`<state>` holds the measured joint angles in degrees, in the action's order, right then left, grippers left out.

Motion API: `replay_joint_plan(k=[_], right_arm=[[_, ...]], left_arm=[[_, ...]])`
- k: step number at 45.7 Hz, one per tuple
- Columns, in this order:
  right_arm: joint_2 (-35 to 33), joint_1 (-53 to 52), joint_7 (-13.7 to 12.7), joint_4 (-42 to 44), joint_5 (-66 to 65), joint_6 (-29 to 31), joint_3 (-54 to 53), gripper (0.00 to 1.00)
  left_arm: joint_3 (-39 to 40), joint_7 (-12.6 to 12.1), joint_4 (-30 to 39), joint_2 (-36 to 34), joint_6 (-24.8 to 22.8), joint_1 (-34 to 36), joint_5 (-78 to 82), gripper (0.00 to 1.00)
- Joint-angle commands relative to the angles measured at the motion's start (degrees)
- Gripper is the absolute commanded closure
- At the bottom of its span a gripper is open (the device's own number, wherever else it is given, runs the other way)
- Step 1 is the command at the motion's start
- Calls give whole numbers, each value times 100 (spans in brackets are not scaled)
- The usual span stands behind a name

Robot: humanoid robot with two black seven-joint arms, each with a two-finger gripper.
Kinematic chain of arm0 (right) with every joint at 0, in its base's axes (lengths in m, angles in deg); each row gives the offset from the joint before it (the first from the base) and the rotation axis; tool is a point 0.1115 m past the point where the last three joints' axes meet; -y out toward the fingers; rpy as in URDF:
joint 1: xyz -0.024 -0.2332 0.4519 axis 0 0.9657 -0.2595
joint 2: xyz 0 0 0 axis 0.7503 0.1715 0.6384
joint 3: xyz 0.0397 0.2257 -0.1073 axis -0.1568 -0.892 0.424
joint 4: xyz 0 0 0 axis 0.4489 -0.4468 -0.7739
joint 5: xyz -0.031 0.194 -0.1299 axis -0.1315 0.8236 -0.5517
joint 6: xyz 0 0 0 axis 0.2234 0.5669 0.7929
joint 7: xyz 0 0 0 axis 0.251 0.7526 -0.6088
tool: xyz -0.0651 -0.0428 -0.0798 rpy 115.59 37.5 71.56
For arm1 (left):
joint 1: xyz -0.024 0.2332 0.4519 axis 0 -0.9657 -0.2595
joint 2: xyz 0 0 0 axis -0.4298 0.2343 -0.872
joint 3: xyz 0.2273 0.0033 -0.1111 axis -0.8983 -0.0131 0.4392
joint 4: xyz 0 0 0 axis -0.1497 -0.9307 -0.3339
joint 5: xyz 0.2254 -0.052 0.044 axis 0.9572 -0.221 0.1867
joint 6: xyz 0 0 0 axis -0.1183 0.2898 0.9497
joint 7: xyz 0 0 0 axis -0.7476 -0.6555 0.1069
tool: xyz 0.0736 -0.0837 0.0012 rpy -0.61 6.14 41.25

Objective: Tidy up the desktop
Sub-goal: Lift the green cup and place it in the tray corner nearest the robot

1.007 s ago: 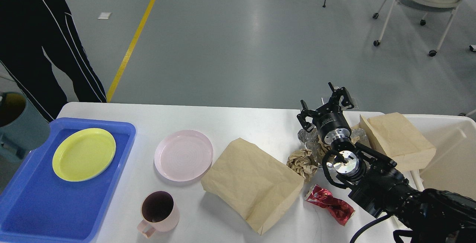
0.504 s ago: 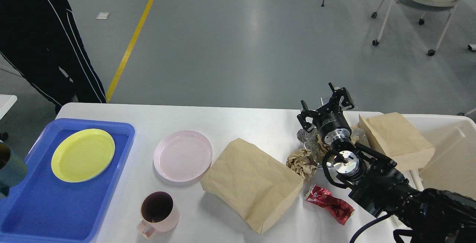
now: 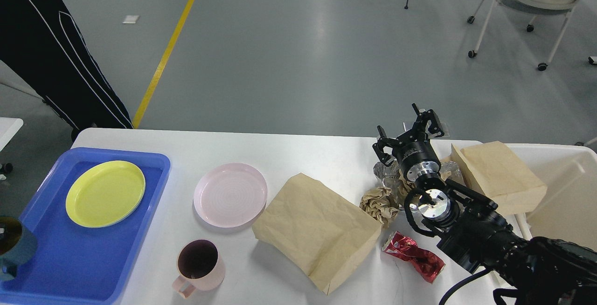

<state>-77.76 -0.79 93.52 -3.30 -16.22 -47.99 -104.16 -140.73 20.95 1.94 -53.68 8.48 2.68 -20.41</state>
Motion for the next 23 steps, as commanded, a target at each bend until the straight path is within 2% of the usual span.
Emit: replay_joint_plan(k=[1,13,17,20,23], right_arm=[[-1,-2,1,7,0,0,0,0],[-1,-2,1,-1,0,0,0,0],[-1,7,1,-1,0,0,0,0],[-1,-2,1,7,-9,0,0,0],[-1,-2,1,7,0,0,0,0]], left_arm=[[9,-4,0,32,-46,-87,-10,100],[18,-4,-9,67,33,-254,-10,100],[18,-4,-9,67,51,-254,-19,97],[18,-4,-9,67,59,-254,-19,93],[27,-4,-9,67,77,-254,-19,83]])
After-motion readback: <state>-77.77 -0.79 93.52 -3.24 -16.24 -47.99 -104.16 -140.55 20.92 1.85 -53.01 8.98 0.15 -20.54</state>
